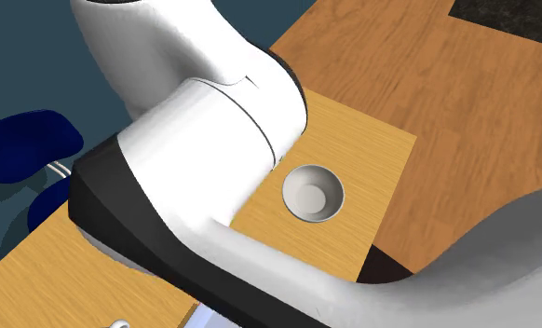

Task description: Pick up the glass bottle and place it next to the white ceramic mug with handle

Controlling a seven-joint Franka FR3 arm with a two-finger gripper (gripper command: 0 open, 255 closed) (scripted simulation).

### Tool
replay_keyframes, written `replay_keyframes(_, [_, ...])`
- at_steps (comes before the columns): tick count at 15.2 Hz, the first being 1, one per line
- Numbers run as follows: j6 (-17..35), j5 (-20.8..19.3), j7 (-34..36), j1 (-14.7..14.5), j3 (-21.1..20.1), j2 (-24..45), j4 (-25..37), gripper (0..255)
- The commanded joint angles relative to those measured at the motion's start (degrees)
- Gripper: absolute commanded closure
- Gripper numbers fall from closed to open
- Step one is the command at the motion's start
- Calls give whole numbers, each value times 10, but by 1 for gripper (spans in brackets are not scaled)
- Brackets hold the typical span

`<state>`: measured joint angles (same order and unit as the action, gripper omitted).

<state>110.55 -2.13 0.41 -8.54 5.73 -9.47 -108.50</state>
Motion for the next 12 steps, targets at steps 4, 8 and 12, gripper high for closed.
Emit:
replay_keyframes(4, [0,-8,74,-27,-44,-28,-31,255])
replay_keyframes(8, [-3,-11,131,-48,-79,-40,-41,255])
replay_keyframes(12, [-9,-13,188,-68,-115,-41,-41,255])
